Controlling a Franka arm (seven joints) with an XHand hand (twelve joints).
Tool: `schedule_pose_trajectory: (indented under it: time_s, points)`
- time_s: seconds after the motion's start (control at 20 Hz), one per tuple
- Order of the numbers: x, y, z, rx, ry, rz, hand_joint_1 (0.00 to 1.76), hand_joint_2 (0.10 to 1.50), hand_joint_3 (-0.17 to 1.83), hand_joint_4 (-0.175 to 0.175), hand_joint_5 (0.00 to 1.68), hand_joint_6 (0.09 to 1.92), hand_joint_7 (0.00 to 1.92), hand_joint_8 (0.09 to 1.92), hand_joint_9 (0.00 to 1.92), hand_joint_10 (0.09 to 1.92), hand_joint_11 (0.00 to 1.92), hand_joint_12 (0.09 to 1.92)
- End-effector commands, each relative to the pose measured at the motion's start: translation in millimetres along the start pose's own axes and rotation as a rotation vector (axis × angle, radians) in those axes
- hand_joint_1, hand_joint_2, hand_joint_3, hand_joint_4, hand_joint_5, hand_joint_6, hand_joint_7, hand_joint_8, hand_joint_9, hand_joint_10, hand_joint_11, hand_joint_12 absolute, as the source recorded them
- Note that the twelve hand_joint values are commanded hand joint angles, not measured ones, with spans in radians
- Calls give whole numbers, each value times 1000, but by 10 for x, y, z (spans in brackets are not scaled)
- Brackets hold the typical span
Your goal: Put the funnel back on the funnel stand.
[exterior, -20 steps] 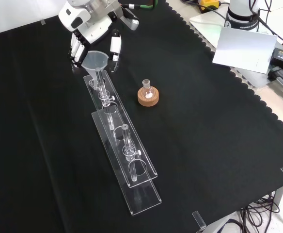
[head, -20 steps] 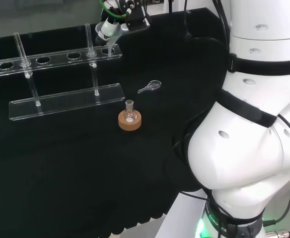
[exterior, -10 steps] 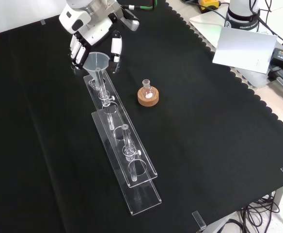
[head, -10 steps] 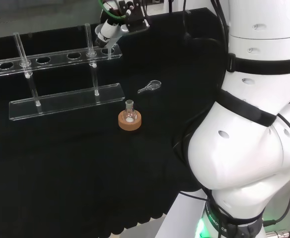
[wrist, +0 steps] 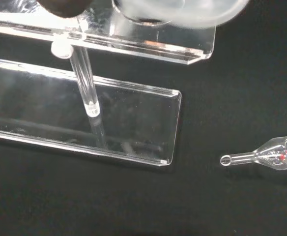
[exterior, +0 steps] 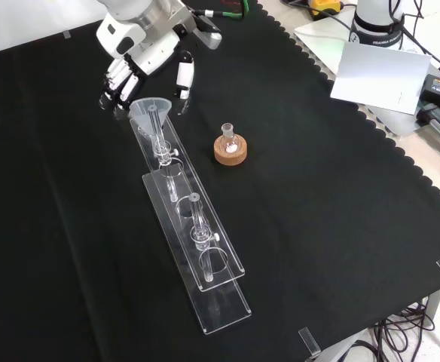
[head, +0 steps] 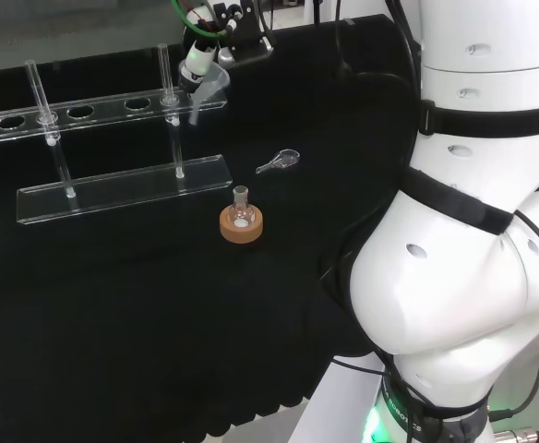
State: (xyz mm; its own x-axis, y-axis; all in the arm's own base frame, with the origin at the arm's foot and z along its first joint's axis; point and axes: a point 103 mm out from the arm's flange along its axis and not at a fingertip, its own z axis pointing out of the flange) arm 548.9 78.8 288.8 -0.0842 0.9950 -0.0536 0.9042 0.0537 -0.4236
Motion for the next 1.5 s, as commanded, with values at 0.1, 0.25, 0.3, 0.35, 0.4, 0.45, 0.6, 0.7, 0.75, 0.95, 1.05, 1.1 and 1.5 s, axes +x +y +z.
schedule_pose_trajectory:
  time_s: [0.1, 0.25, 0.3, 0.35, 0.4, 0.45, 0.6, 0.7, 0.75, 0.95, 1.05, 1.1, 1.5]
  points:
    - [62, -161, -56, -7, -20, 4, 747, 878, -175, -31, 234, 87, 0, 87, 2, 670, 72, 1522]
    - [73, -281, -114, -39, -24, 11, 745, 874, -175, -31, 230, 87, 0, 87, 0, 639, 60, 1527]
    - [72, -331, -140, -52, -25, 13, 743, 873, -175, -31, 228, 87, 0, 87, 0, 634, 58, 1528]
    - [56, -393, -171, -66, -25, 15, 742, 873, -175, -32, 226, 87, 0, 87, 0, 631, 57, 1528]
    - [59, -457, -201, -83, -24, 18, 740, 872, -175, -32, 225, 87, 3, 87, 0, 630, 56, 1529]
    - [50, -525, -234, -97, -23, 14, 739, 872, -175, -32, 224, 87, 10, 87, 0, 631, 55, 1530]
    - [1, -738, -293, -137, -9, 28, 735, 871, -175, -32, 224, 87, 29, 87, 0, 674, 63, 1536]
    - [-56, -879, -306, -154, -6, 41, 730, 871, -175, -33, 225, 87, 46, 87, 5, 698, 67, 1537]
    - [-89, -955, -305, -164, -3, 47, 728, 872, -175, -33, 226, 87, 57, 87, 11, 706, 69, 1537]
    - [-173, -1263, -277, -196, 12, 61, 718, 873, -175, -28, 235, 87, 100, 89, 45, 734, 71, 1538]
    - [-208, -1411, -254, -213, 22, 72, 713, 874, -175, -20, 242, 87, 115, 99, 56, 742, 69, 1537]
    - [-226, -1477, -240, -218, 27, 77, 710, 874, -175, -18, 244, 87, 123, 104, 62, 746, 67, 1535]
    - [-307, -1895, -35, -245, 63, 109, 697, 881, -175, -12, 260, 87, 102, 216, 84, 748, 60, 1530]
